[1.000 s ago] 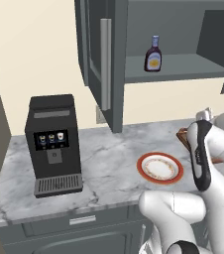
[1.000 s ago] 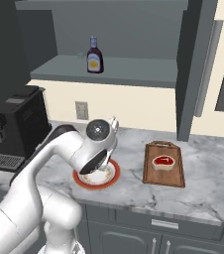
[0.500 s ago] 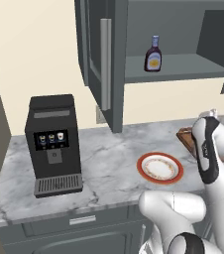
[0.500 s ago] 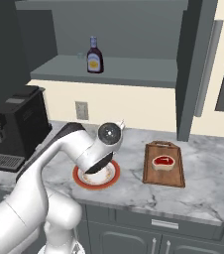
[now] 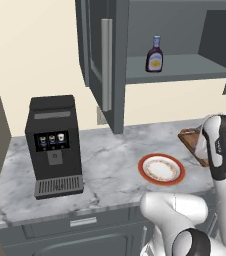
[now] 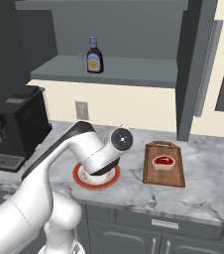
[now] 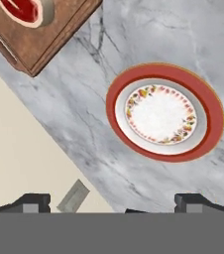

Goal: Pick the steak from the plate and place it on the cutting board. Then pick the condiment bottle from the cabinet and place it next to the cutting board.

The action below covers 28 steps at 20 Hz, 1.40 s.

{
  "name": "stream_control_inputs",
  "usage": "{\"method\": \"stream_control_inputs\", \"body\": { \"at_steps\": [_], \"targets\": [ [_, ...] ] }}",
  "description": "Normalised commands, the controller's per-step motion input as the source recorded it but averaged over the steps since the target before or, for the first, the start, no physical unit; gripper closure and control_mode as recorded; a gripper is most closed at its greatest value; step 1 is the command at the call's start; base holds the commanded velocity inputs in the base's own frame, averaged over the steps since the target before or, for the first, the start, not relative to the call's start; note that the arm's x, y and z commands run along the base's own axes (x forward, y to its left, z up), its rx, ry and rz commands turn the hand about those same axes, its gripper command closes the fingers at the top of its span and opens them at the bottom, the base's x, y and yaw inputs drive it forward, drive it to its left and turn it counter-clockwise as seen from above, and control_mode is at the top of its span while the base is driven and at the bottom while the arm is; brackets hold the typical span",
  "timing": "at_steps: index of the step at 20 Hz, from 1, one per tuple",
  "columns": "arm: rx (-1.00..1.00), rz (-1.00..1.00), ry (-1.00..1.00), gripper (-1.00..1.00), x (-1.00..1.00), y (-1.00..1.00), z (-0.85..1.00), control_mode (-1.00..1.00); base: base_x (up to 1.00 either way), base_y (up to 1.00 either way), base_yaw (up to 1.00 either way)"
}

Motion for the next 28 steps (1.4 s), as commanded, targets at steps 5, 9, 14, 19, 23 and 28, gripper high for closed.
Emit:
{"method": "stream_control_inputs", "body": {
  "at_steps": [5,9,14,19,23,28],
  "targets": [
    [0.04,-0.03,0.0,-1.0,-0.09,0.35,0.0,-1.0,0.0,0.0,0.0],
    [0.05,-0.03,0.0,-1.0,-0.1,0.35,0.0,-1.0,0.0,0.0,0.0],
    [0.11,-0.02,0.0,-1.0,-0.06,0.31,0.0,-1.0,0.0,0.0,0.0],
    [0.15,-0.03,0.0,-1.0,-0.03,0.28,0.0,-1.0,0.0,0.0,0.0],
    [0.18,0.0,0.0,-1.0,0.0,0.13,0.0,-1.0,0.0,0.0,0.0],
    [0.18,0.0,0.0,-1.0,0.0,0.03,0.0,-1.0,0.0,0.0,0.0]
  ]
}}
